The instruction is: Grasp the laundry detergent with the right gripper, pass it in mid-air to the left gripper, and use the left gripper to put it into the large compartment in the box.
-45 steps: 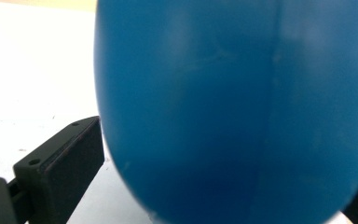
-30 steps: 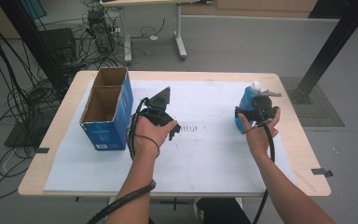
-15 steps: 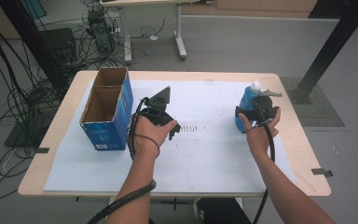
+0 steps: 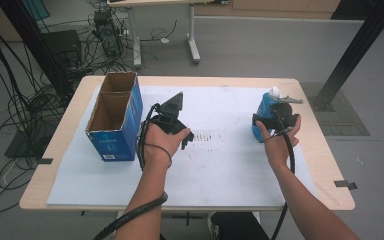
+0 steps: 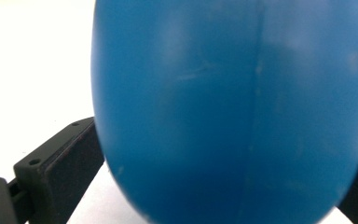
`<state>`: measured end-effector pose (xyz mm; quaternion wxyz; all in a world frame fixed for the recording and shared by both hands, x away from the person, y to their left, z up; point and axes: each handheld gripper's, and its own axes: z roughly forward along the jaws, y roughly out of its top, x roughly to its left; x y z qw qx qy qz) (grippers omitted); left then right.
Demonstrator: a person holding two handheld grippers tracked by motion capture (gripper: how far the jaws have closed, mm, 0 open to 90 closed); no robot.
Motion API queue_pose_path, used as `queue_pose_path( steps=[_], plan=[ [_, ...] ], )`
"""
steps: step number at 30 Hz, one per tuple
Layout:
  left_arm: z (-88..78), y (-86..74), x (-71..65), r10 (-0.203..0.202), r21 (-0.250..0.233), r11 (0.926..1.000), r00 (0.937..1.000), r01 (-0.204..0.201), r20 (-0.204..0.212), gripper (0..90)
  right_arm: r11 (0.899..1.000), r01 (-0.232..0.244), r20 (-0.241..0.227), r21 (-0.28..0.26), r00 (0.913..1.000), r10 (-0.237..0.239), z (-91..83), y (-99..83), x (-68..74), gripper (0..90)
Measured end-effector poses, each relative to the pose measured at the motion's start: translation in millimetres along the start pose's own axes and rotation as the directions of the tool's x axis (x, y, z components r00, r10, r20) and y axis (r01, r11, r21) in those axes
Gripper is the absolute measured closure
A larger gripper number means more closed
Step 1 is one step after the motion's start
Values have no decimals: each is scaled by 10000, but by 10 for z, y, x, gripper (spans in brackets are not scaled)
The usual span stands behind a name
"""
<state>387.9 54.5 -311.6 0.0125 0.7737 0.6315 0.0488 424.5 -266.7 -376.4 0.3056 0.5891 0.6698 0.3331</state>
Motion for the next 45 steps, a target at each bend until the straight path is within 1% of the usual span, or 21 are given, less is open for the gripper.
queue_pose_path(
  steps=[6, 19, 28, 30, 40, 45],
  plan=[
    [-1, 3, -3, -8, -37, 10000, 10000, 8, -1, 61, 10000, 20, 37, 93, 10000, -20, 9, -1, 5, 20],
    [-11, -6, 11, -30, -74, 10000, 10000, 29, -49, 61, 10000, 79, 0, -8, 10000, -79, -2, 3, 17, 18],
    [-24, -4, 23, -39, -95, 9999, 10000, 39, -32, 61, 9999, 143, 14, -11, 9999, -143, -3, 2, 30, 18],
    [-32, 0, 25, -68, -113, 9999, 10000, 67, -62, 61, 9998, 182, -51, -17, 9998, -182, -6, 2, 31, 20],
    [-28, 2, 21, -25, -114, 9999, 10000, 25, -44, 61, 9999, 130, -26, -19, 9999, -130, -8, -3, 30, 18],
    [-36, 1, 30, -19, -83, 10000, 10000, 18, -87, 61, 9998, 186, -33, 28, 9998, -186, -7, -6, 37, 20]
  ],
)
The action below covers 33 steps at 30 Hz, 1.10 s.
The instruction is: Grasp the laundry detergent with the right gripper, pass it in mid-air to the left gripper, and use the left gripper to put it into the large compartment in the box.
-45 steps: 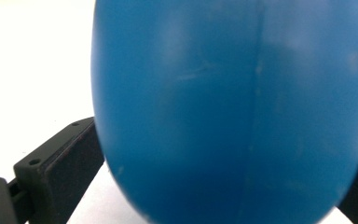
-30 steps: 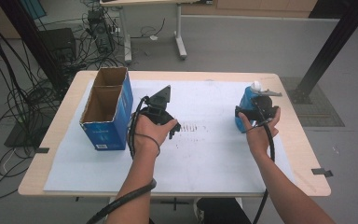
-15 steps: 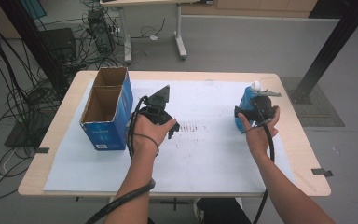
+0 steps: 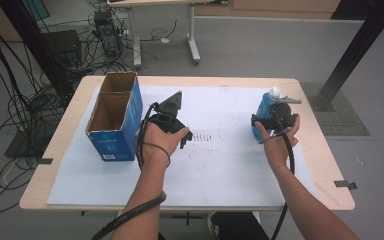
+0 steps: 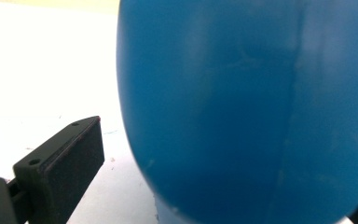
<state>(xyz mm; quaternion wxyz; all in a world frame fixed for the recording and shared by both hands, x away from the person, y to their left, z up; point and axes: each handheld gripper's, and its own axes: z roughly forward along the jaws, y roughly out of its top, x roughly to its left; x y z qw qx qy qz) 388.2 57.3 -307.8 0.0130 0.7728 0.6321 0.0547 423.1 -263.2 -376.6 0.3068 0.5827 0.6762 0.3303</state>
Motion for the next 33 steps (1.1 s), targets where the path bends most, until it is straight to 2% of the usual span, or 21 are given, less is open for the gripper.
queue_pose_path(
  steps=[19, 27, 33],
  plan=[
    [-1, 2, -23, 18, -42, 10000, 10000, -18, 28, 61, 10000, -38, 62, -14, 10000, 38, -3, -6, -7, 25],
    [4, -7, -7, -15, -36, 10000, 10000, 15, 0, 61, 9999, 76, 68, -124, 9999, -76, 5, -13, 16, 103],
    [7, -13, 4, -22, -9, 10000, 10000, 22, -35, 61, 9999, -32, -34, -170, 10000, 31, 15, -19, 15, 177]
  ],
)
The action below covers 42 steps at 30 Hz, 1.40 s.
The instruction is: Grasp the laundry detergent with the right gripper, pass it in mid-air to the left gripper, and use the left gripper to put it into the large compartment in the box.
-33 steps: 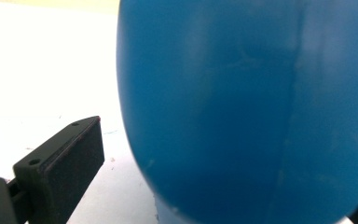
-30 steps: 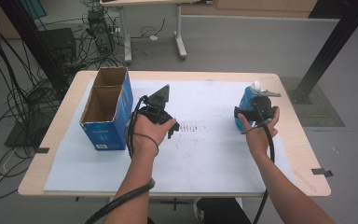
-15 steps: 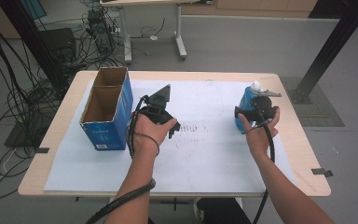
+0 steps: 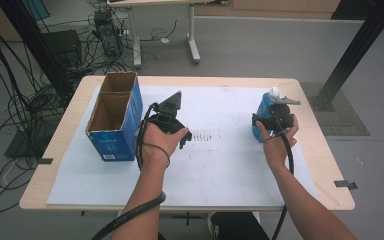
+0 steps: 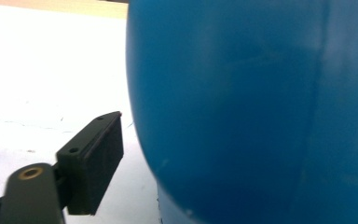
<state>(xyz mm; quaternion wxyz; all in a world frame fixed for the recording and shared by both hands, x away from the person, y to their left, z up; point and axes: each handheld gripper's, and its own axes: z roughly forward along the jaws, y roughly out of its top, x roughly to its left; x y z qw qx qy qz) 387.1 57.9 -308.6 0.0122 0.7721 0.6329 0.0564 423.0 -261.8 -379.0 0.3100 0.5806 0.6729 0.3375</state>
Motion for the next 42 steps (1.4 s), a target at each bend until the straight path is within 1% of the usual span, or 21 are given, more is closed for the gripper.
queue_pose_path(
  steps=[9, 13, 16, 21, 22, 24, 26, 33, 34, 40, 42],
  plan=[
    [-4, 8, -31, 77, -31, 10000, 10000, -77, -10, 61, 10000, 8, 36, -60, 10000, -8, 7, 3, 5, 243],
    [-7, 8, -40, 69, -49, 10000, 10000, -68, 6, 62, 10000, 14, 76, 54, 10000, -14, 29, -3, 0, 265],
    [-4, 8, -37, 69, -41, 10000, 10000, -69, 3, 62, 10000, 48, 99, -7, 9999, -48, 31, -4, 1, 316],
    [-4, 6, -30, 69, -34, 10000, 10000, -69, -9, 62, 10000, 68, 297, -31, 9995, -67, 28, -10, -14, 396],
    [-5, 6, -30, 72, -34, 10000, 10000, -72, -22, 62, 10000, 34, 225, -29, 9997, -33, 29, -9, -22, 398],
    [-8, 6, -33, 91, -49, 9999, 10000, -91, -18, 62, 10000, 63, 233, -27, 9997, -63, 29, -8, -21, 399],
    [-13, 4, -39, 116, -42, 9999, 9999, -116, 4, 62, 10000, -4, 221, -38, 9998, 4, 29, -12, -21, 404],
    [-32, -5, -15, 49, -123, 9999, 10000, -49, -5, 62, 10000, -29, 143, -22, 9999, 29, 28, -12, -31, 410],
    [-32, -9, -4, -15, -114, 9999, 10000, 16, 17, 62, 10000, -43, 153, -20, 9999, 43, 26, -12, -30, 410],
    [-49, -10, 11, -6, -149, 9999, 10000, 6, -19, 62, 10000, -37, 162, 18, 9999, 37, 22, -10, -29, 411],
    [-50, -8, 12, -58, -120, 9999, 10000, 57, -39, 62, 10000, -41, 132, -15, 9999, 41, 20, -15, -33, 412]
  ],
)
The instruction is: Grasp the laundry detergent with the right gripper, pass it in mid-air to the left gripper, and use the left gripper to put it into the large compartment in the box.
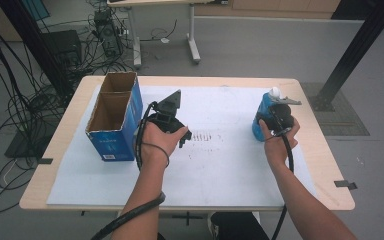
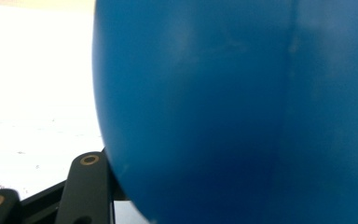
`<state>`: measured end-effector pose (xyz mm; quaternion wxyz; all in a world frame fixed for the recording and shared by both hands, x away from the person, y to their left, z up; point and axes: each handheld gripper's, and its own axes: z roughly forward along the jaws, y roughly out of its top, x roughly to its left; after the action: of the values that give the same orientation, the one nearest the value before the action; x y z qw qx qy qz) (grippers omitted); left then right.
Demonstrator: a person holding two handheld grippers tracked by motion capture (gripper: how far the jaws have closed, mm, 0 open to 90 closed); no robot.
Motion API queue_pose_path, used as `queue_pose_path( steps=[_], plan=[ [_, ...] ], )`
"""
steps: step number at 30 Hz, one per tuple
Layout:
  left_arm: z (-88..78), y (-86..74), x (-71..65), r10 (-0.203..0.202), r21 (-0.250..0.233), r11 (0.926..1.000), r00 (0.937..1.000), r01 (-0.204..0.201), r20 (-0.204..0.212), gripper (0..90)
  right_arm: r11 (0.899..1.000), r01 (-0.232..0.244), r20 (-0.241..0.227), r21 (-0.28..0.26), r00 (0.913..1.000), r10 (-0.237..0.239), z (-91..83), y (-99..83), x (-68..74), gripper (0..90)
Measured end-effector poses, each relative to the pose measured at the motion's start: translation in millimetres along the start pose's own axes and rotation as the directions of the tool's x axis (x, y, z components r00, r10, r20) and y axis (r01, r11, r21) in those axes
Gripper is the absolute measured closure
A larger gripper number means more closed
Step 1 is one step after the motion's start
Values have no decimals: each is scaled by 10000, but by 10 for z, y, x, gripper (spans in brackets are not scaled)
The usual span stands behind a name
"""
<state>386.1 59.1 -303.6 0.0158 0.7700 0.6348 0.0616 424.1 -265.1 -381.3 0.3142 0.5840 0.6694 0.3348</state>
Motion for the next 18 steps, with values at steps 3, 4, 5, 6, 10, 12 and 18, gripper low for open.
queue_pose_path(
  steps=[3, 4, 5, 6, 10, 12, 18],
  plan=[
    [4, 4, -10, -3, -12, 10000, 10000, 3, -5, 62, 10000, 16, 96, -28, 10000, -16, -4, -5, 12, 411],
    [2, 5, -19, 53, -21, 10000, 10000, -53, 1, 62, 10000, -16, 150, -67, 9999, 17, -5, -11, 18, 411],
    [2, 5, -19, 53, -21, 10000, 10000, -53, 1, 62, 10000, -16, 150, -67, 9999, 17, -5, -11, 18, 411],
    [-3, 8, -28, 50, -33, 10000, 10000, -50, 3, 62, 10000, -3, 176, -60, 9998, 4, -7, -11, 22, 411],
    [-12, 14, -29, 72, -51, 10000, 10000, -72, -3, 62, 10000, 7, 145, -61, 9999, -6, -7, -12, 15, 411],
    [-15, 16, -28, 78, -52, 10000, 10000, -78, -14, 62, 10000, 18, 130, -59, 9999, -17, -6, -11, 14, 411],
    [-22, 22, -54, 123, -37, 9999, 9999, -123, -41, 62, 10000, 7, 62, -71, 10000, -7, -6, -12, 4, 411]
  ],
)
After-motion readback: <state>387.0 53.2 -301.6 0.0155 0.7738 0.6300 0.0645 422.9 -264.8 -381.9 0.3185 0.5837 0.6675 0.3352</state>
